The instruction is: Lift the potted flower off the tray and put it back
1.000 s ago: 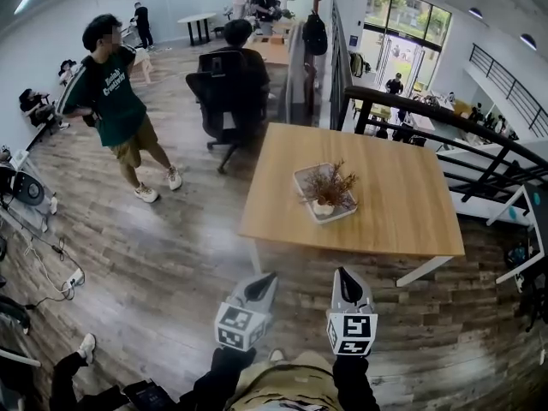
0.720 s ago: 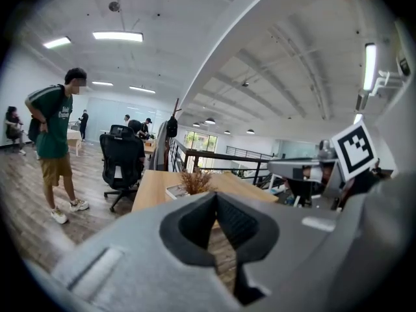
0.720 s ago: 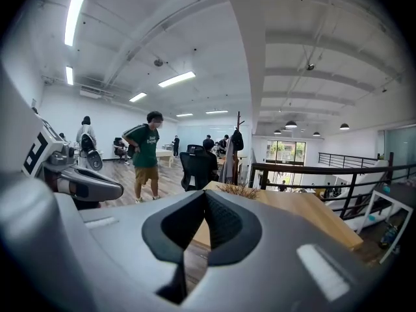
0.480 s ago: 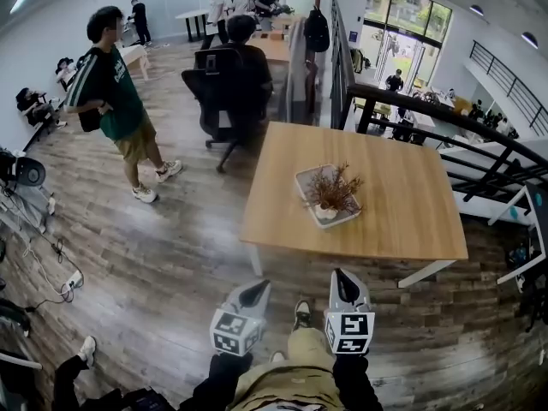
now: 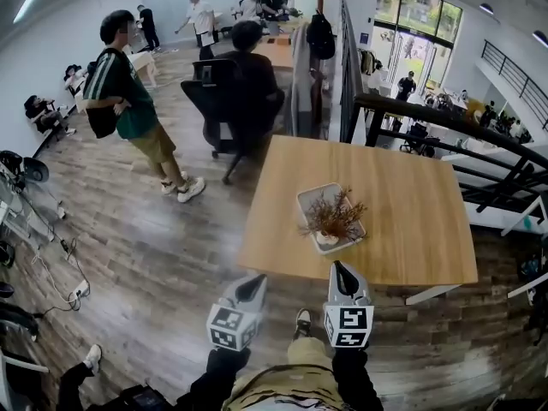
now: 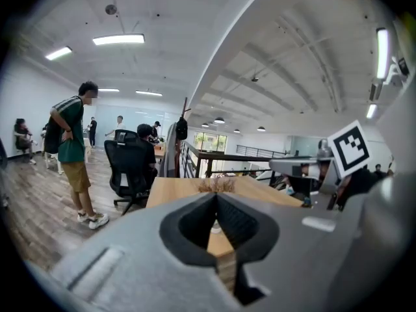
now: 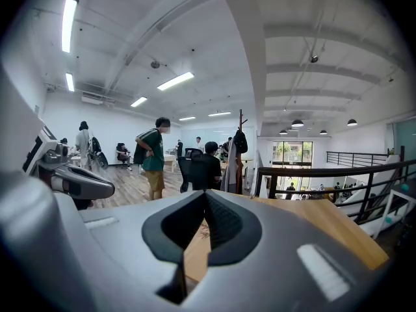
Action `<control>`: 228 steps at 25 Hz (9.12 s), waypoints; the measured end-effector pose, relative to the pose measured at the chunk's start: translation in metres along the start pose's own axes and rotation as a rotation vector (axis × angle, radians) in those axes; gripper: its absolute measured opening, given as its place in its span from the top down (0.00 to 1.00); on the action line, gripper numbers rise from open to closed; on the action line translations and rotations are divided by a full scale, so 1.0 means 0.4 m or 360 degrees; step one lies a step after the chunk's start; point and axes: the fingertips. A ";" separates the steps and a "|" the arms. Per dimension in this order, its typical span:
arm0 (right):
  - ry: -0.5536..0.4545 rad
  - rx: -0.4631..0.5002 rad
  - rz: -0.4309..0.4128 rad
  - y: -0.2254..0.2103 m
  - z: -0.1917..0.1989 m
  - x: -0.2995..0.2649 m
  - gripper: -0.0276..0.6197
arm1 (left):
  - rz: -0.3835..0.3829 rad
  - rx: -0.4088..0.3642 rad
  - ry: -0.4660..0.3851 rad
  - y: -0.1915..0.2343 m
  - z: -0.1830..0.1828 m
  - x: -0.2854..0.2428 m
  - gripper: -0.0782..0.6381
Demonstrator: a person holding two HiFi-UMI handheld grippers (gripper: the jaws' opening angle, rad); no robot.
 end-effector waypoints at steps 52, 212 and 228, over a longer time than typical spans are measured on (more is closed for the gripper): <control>0.0255 -0.0047 -0.0078 -0.249 0.176 -0.478 0.95 | 0.0113 -0.0021 0.0268 0.230 -0.063 -0.628 0.89; 0.0460 -0.0149 0.0131 -0.310 0.005 -0.587 0.18 | 0.0323 -0.0099 0.0057 0.269 -0.276 -0.713 0.89; 0.0464 -0.0148 0.0105 -0.303 0.080 -0.636 0.18 | 0.0306 -0.0085 0.0154 0.311 -0.202 -0.737 0.89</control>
Point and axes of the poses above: the fingertips, and each gripper's own axes: x backward along the fingers, y to its left, z out of its underside, and after that the axes turned 8 degrees about z, right-handed
